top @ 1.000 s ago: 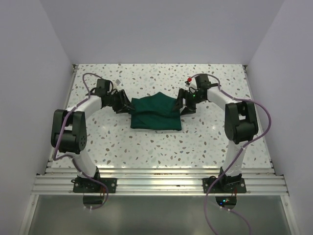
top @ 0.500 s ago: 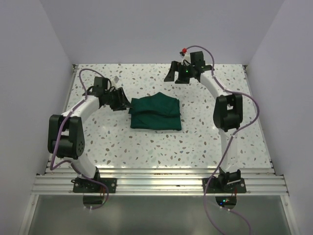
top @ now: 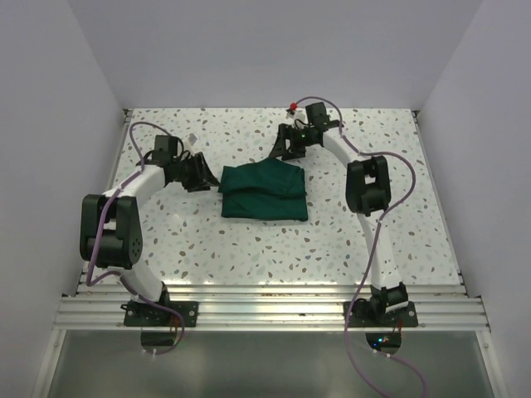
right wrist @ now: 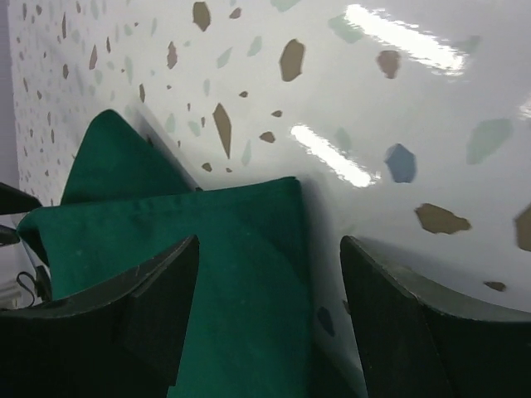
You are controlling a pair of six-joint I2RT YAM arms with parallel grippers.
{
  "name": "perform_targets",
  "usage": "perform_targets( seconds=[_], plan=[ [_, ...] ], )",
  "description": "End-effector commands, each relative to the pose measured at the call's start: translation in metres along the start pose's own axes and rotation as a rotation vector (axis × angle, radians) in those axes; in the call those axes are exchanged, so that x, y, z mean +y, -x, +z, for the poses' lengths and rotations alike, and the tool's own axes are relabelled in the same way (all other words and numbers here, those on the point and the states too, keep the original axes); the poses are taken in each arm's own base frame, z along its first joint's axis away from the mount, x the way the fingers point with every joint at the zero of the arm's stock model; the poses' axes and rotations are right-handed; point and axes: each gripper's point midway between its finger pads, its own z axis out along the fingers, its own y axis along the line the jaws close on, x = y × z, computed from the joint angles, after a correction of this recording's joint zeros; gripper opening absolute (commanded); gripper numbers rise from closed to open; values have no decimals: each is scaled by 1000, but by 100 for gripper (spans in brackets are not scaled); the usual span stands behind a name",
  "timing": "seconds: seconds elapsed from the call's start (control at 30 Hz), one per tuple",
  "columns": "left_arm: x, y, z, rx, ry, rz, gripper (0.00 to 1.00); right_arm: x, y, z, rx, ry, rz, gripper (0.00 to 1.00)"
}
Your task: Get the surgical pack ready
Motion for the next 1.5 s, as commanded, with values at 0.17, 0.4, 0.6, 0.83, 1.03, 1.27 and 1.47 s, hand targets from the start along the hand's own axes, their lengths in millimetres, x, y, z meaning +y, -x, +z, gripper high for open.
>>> perform_targets(
  seconds=[0.17,0.4,0.6,0.83,1.03,1.27,1.47],
  plan=[
    [-4,14,0,-23,-50,36,46,42,-12,28,44,136,-45,66],
    [-2,12,-9,-25,-47,37,46,60,14,24,-13,179,-38,35],
    [-5,19,-24,-57,-37,40,45,94,42,-4,-74,205,-49,0],
    [-13,26,-39,-92,-45,51,45,151,18,-60,-43,257,-60,0],
    [-14,42,-54,-132,-39,28,45,173,-57,-91,40,233,-80,0],
    [-18,37,-58,-118,-52,-10,45,199,-160,-120,187,235,-70,6],
    [-21,24,-64,-97,-62,-8,46,182,-238,-129,288,183,-8,33]
  ],
)
